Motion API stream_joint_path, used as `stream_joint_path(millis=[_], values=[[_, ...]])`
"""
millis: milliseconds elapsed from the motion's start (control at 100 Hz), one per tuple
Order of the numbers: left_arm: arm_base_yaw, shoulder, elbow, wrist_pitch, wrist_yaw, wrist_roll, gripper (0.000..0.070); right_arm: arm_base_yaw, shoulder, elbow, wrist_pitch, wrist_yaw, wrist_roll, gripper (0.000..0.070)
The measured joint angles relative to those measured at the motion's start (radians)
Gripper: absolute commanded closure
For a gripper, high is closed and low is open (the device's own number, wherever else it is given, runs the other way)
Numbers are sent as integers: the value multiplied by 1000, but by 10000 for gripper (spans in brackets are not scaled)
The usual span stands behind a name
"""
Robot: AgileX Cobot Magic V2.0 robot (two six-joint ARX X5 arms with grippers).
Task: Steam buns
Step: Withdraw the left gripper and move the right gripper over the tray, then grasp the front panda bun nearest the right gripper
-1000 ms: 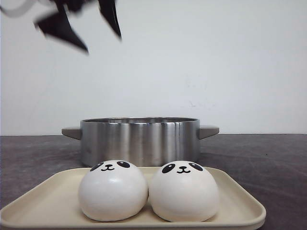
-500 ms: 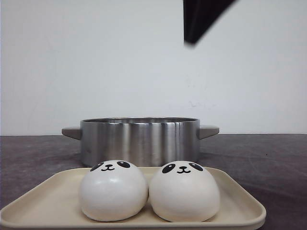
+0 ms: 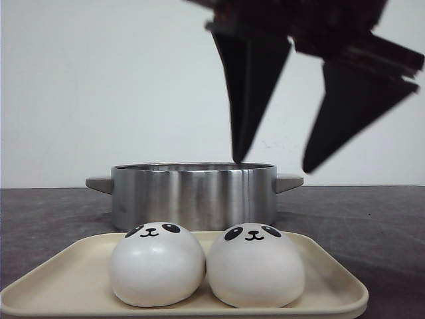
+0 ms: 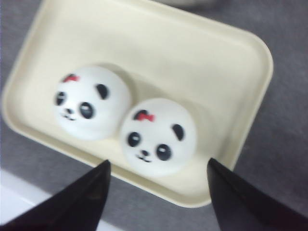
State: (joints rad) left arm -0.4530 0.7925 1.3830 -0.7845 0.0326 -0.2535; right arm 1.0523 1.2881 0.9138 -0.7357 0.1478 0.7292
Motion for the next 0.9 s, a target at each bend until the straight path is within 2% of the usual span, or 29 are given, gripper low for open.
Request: stream_joint_path(millis=[120, 310, 560, 790, 820, 870, 900], values=[[0, 2, 0, -16, 0, 0, 192, -37, 22, -13, 1, -42, 8, 274], [-1, 7, 0, -19, 0, 0, 192, -74, 71, -13, 73, -122, 9, 273], [-4, 5, 0, -19, 0, 0, 192, -92, 187, -13, 91, -152, 11, 237], [-21, 6, 0, -19, 0, 0, 193, -91, 277, -11, 158, -186, 12, 239], [-23, 6, 0, -19, 0, 0, 193, -91, 291, -12, 157, -185, 12, 258], [-24, 6, 0, -20, 0, 0, 192, -91, 294, -10, 164, -182, 18, 399], [-25, 6, 0, -19, 0, 0, 192, -91, 295, -10, 166, -181, 24, 538]])
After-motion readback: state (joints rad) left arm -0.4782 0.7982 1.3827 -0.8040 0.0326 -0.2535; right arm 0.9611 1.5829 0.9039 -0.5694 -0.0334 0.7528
